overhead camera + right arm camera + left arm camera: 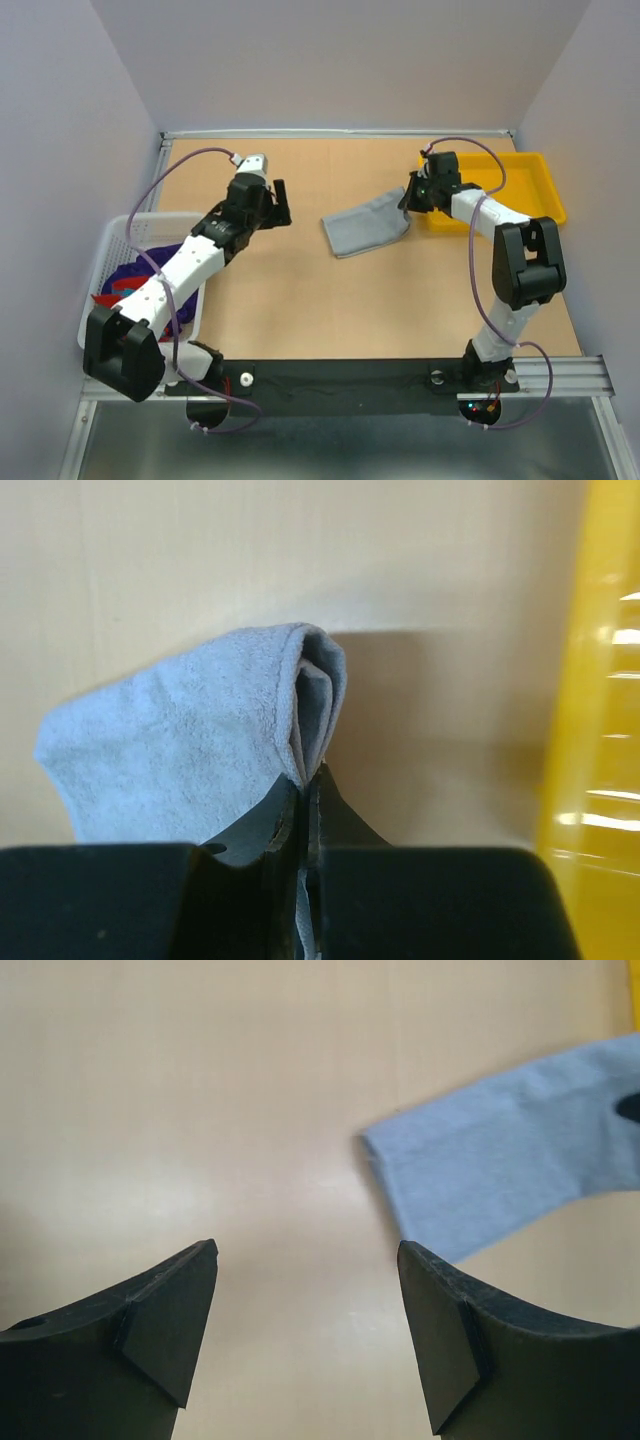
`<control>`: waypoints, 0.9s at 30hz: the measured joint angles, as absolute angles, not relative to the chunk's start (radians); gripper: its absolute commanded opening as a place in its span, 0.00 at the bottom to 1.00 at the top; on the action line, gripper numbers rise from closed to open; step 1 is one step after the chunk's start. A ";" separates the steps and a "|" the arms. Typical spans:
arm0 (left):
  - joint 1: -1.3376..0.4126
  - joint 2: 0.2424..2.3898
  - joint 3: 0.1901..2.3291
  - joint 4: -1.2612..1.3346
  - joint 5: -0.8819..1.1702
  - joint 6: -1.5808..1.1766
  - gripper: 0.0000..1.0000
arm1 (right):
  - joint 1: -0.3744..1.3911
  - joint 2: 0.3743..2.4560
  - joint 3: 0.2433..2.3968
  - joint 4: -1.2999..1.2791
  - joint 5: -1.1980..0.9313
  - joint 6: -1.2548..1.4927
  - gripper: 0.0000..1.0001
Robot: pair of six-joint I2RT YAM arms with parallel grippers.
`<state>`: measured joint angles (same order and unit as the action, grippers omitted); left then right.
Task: Fold and stack the towels
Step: Neatly place the folded towel into the bin
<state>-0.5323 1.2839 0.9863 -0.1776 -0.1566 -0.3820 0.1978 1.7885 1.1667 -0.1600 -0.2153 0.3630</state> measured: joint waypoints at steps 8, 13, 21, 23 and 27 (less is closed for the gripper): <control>-0.359 1.216 0.925 -0.136 -0.109 -0.259 0.84 | 0.084 1.840 1.412 -0.336 -0.199 0.141 0.01; -0.351 1.268 0.898 -0.133 -0.086 -0.237 0.84 | 0.019 1.913 1.561 -0.415 -0.221 0.008 0.01; -0.351 1.298 0.894 -0.123 -0.093 -0.228 0.83 | -0.072 1.994 1.630 -0.513 -0.192 -0.172 0.00; -0.351 1.307 0.894 -0.121 -0.094 -0.227 0.83 | -0.080 2.006 1.636 -0.523 -0.154 -0.226 0.01; -0.351 1.326 0.894 -0.120 -0.094 -0.225 0.83 | -0.091 2.020 1.637 -0.531 -0.090 -0.307 0.01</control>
<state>-0.3511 1.3262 0.8936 -0.1200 -0.0944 -0.2253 -0.0906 2.0197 1.6371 -0.5312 -0.0898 -0.3065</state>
